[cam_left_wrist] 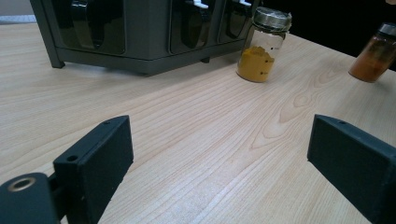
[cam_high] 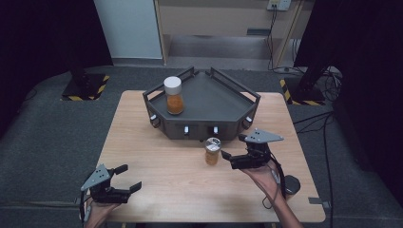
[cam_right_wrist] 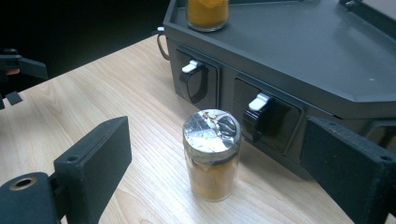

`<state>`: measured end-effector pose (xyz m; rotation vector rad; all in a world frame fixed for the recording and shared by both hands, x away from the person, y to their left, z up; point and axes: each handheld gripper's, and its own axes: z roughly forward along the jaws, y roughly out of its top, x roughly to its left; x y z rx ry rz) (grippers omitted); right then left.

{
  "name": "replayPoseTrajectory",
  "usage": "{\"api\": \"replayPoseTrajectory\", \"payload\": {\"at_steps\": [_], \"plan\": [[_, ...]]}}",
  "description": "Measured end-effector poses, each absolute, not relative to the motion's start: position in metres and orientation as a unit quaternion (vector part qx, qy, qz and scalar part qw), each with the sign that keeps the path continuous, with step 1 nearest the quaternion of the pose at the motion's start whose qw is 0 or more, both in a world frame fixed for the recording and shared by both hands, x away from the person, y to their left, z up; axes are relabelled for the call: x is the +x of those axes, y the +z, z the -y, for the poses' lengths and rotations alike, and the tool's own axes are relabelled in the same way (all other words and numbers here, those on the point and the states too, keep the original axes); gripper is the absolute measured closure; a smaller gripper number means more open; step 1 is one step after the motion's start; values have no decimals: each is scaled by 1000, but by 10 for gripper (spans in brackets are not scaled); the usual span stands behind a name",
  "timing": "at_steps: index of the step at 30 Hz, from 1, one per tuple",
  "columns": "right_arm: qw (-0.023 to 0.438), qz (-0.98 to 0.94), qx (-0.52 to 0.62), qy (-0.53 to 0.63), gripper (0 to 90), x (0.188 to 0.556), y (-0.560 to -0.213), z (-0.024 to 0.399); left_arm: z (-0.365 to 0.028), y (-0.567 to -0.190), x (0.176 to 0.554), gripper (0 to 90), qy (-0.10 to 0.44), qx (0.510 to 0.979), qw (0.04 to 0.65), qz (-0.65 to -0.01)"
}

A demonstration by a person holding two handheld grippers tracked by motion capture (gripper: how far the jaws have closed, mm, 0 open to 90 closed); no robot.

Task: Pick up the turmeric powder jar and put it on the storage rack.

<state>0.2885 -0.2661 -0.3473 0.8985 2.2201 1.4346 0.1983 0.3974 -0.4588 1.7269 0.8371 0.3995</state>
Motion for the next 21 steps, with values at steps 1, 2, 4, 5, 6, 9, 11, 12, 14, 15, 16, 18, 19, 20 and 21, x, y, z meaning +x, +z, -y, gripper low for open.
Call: {"api": "replayPoseTrajectory", "payload": {"at_steps": [1,2,4,5,6,9,11,12,14,15,16,18,19,20,21], "plan": [[175,-785,315,504,97,290,-348,264,-397,-459,198,61,169,732,557,-354],[175,-786,314,502,96,292,-348,262,-397,-459,198,61,169,733,557,-354],[173,-789,313,500,97,296,-349,259,-397,-458,199,61,169,733,556,-353],[172,-789,314,499,97,298,-350,257,-397,-458,199,61,168,734,555,-353],[171,-790,314,499,97,300,-351,256,-397,-458,199,61,168,734,555,-354],[169,-795,313,491,98,306,-353,250,-397,-458,199,61,168,734,556,-353],[167,-797,313,489,98,309,-354,247,-397,-458,199,61,167,735,555,-353],[168,-798,312,488,99,310,-355,246,-397,-458,199,61,167,735,555,-352],[164,-798,313,488,101,314,-357,244,-396,-458,199,61,167,736,554,-351],[164,-799,314,486,100,316,-358,243,-396,-458,199,62,168,737,553,-351],[162,-799,316,485,100,318,-359,242,-396,-458,199,62,167,736,554,-351],[160,-801,316,482,100,321,-360,240,-397,-458,199,62,167,736,554,-352],[163,-803,314,480,101,322,-361,238,-397,-458,199,62,167,736,554,-352],[163,-804,312,478,102,323,-361,236,-396,-458,200,62,167,736,554,-351],[163,-805,311,478,102,324,-361,235,-396,-458,200,62,166,736,554,-351]]}}
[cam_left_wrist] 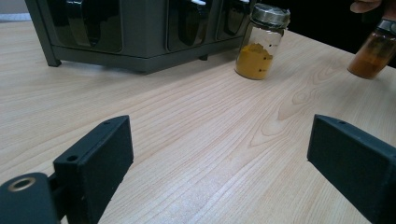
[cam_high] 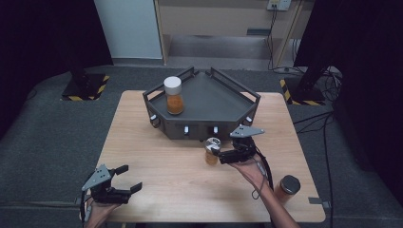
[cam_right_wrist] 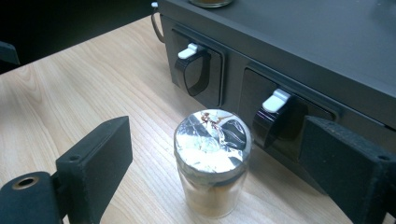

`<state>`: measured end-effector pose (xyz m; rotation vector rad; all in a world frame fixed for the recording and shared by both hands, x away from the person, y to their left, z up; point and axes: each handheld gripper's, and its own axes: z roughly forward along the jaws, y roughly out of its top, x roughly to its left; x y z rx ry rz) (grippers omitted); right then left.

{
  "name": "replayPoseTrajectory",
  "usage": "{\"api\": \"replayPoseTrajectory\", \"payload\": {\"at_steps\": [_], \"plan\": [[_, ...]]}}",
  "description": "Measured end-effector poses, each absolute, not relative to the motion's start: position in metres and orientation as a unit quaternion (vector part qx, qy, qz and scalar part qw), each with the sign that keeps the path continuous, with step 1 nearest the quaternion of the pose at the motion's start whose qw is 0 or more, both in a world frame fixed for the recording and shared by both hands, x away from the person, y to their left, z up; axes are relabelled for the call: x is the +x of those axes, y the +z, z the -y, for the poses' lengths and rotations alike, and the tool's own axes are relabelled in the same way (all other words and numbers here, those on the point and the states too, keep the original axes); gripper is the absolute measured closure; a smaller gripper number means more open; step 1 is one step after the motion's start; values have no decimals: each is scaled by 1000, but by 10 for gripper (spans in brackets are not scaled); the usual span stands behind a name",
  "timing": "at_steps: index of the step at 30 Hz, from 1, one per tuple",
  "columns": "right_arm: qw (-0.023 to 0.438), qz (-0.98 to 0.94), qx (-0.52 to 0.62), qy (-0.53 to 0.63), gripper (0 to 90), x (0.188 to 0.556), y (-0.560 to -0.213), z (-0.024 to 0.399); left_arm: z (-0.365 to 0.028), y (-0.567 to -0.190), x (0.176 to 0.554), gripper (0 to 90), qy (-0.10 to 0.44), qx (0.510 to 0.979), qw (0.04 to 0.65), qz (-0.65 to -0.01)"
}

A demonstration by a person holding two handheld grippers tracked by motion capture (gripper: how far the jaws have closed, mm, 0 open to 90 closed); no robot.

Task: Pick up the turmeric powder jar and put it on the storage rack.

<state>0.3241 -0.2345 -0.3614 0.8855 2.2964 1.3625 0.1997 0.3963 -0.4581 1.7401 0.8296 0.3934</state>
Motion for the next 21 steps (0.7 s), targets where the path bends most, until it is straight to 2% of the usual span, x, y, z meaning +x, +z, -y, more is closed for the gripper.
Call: {"api": "replayPoseTrajectory", "payload": {"at_steps": [21], "plan": [[151,-821,306,457,128,346,-380,205,-396,-458,200,62,166,738,553,-349]]}}
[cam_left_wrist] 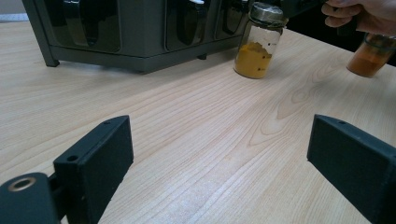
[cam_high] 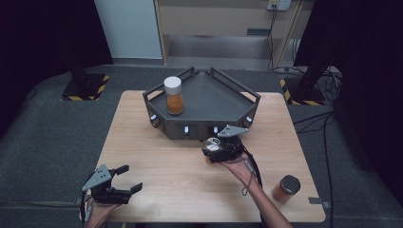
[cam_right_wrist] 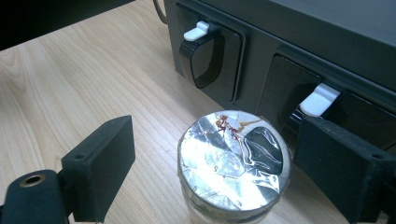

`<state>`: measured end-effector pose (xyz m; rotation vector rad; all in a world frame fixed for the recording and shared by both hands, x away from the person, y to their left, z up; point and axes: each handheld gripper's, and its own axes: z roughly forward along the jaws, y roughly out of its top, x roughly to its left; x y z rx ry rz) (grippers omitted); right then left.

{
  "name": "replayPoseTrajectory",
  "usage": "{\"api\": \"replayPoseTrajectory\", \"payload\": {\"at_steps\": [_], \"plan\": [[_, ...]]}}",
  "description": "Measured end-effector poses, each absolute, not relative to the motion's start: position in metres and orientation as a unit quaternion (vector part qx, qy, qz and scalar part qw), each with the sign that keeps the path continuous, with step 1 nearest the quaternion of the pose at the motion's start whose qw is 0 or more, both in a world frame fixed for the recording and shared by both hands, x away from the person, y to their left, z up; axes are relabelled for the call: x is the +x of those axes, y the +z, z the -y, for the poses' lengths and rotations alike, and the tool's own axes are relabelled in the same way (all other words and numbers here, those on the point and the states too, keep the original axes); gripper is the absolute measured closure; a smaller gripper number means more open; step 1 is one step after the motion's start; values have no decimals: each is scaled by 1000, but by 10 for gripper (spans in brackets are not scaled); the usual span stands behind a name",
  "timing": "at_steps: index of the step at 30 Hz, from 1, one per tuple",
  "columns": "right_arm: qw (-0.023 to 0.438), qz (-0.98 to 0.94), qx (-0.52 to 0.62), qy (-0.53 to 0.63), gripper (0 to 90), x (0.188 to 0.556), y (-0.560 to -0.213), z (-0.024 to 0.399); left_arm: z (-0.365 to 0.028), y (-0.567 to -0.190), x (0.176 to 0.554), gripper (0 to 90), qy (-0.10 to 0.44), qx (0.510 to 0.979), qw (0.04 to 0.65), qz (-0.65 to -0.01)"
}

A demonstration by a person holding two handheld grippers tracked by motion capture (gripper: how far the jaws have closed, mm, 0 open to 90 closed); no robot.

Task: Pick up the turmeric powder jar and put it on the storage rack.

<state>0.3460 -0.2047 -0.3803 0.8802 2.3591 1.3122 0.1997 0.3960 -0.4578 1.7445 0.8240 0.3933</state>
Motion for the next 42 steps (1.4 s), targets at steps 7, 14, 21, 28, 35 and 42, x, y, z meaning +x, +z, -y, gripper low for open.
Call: {"api": "replayPoseTrajectory", "payload": {"at_steps": [7,14,21,28,35,42], "plan": [[148,-823,313,450,145,352,-388,201,-396,-458,200,62,167,737,554,-349],[150,-824,315,446,215,354,-396,199,-396,-458,199,63,167,737,554,-349],[153,-824,312,447,290,355,-400,199,-396,-458,199,63,168,737,554,-349],[166,-822,310,449,344,351,-402,199,-397,-458,199,64,167,737,554,-349],[164,-821,310,450,345,351,-400,199,-397,-458,199,64,167,737,554,-348],[162,-824,300,452,345,351,-389,198,-397,-458,200,63,167,738,554,-348]]}}
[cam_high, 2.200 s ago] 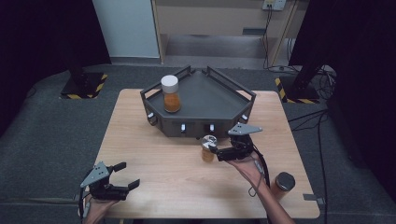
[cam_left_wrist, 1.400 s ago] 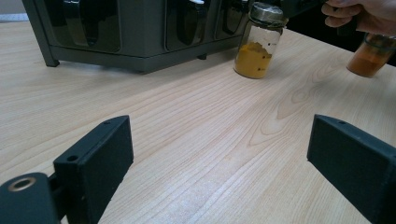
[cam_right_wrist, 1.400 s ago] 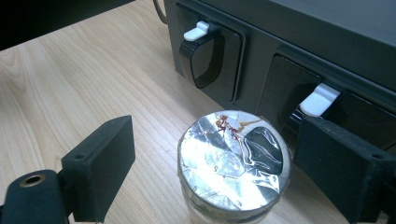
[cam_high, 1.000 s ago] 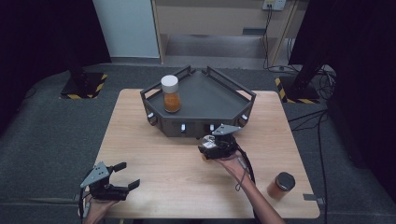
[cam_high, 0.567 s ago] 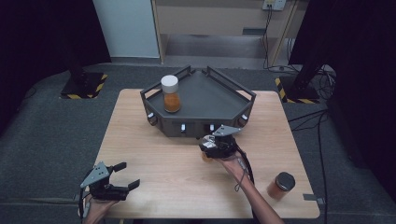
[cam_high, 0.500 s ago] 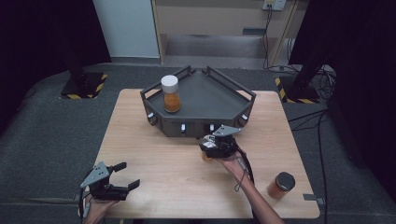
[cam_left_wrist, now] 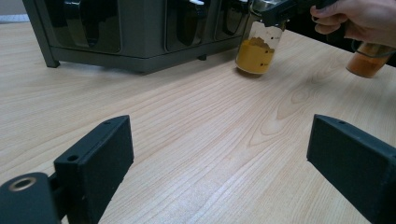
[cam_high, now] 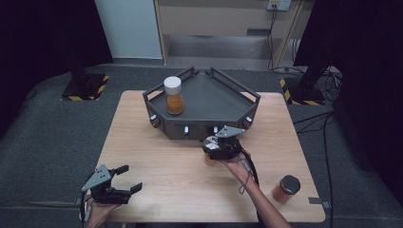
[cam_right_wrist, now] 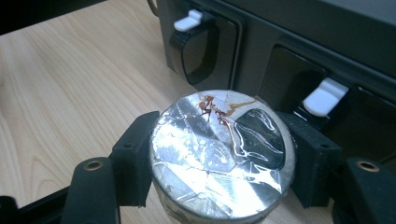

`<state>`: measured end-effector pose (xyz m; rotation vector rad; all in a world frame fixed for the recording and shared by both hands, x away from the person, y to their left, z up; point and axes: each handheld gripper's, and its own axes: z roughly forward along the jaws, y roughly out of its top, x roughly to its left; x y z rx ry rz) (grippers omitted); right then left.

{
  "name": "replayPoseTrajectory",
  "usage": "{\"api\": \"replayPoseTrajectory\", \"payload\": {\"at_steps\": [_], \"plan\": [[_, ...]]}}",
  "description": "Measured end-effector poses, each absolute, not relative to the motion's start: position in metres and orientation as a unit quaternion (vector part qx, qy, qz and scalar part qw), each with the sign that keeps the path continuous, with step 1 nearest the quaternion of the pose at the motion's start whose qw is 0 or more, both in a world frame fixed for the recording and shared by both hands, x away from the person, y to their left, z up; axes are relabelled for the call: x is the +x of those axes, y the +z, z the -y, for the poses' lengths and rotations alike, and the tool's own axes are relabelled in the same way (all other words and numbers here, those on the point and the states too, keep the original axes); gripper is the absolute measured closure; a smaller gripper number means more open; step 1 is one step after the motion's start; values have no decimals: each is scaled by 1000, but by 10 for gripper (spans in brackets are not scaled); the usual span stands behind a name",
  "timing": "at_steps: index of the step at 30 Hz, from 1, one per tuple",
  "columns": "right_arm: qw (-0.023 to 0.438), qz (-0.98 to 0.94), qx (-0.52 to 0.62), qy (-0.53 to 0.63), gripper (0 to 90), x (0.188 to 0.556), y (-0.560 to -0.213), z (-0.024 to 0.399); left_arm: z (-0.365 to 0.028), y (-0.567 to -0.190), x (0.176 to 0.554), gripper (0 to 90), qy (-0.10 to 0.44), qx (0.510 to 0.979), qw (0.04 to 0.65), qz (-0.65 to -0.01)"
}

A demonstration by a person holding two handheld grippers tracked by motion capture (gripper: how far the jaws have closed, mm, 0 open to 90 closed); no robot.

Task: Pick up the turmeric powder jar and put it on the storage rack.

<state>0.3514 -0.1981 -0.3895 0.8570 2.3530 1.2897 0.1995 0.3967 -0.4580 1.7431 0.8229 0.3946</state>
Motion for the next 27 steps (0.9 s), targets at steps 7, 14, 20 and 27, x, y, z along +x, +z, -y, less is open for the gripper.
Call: {"api": "replayPoseTrajectory", "payload": {"at_steps": [7,14,20,27], "plan": [[164,-831,285,448,345,351,-375,194,-397,-458,199,60,168,736,554,-350],[158,-835,276,449,346,352,-356,192,-397,-458,199,53,166,736,554,-352],[154,-836,269,452,345,354,-340,190,-397,-458,200,49,166,735,554,-353],[159,-838,258,454,345,354,-320,187,-396,-459,201,43,162,735,555,-354]]}}
